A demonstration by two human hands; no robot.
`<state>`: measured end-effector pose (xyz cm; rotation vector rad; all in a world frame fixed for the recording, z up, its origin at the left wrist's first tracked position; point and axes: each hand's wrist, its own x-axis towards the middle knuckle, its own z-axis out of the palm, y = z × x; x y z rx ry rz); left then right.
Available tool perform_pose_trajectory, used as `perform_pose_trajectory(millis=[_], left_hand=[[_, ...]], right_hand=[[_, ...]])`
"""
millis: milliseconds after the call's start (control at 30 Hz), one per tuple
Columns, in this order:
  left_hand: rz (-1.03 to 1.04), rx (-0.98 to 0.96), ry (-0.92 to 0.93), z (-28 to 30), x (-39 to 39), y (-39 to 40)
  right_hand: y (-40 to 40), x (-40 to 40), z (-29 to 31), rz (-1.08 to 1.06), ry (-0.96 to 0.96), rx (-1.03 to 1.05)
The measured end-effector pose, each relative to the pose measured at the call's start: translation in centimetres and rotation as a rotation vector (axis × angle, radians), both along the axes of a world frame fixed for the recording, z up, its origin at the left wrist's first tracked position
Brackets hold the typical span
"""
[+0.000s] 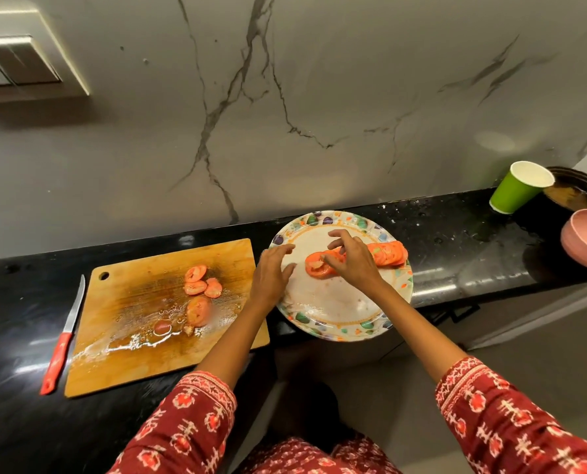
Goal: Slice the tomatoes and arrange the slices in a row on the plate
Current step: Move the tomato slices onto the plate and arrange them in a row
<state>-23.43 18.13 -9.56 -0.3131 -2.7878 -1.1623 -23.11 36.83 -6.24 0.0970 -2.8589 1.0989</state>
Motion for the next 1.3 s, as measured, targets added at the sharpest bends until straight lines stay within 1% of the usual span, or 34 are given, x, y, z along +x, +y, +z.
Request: perform_pose_trajectory(millis=[100,400,467,600,733,900,1000,1167,1300], left_hand=[[0.067,0.008,0.036,-0.1,1.1,-2.6],[0.184,-0.068,0.006,0.9,4.1,-11.2],[0.23,-0.05,-0.007,1.1,4.9,-13.4],[0.314,-0.081,-0.011,1.2,5.5,-17.4],[0.305,-0.115,-0.006,1.0,6.5,-19.9],[0.309,-0.104,-0.042,1.0,6.2,-21.3],[0.29,-0.089,-0.042,1.5,5.6,-21.3],[0.298,-0.066,-0.082,0.6,6.2,-22.1],[0.303,-0.083,-0.121,0.4,6.0,-22.5]], right_hand=[[-2.0,0.7,-0.3,0.033,0.008,-0.02],[-9.3,2.4,-1.4,0.109,0.026,-0.042],[-11.0,2.7,-1.3,0.115,0.039,-0.041],[-13.7,2.4,-0.2,0.174,0.036,-0.038],[-16.0,2.0,0.7,0.207,0.01,0.012],[-18.1,1.8,0.8,0.239,-0.03,0.004],[-18.9,1.2,0.9,0.258,-0.043,0.032],[-20.2,0.7,0.0,0.268,-0.074,0.046],[-21.8,-0.1,-0.4,0.281,-0.107,0.08]])
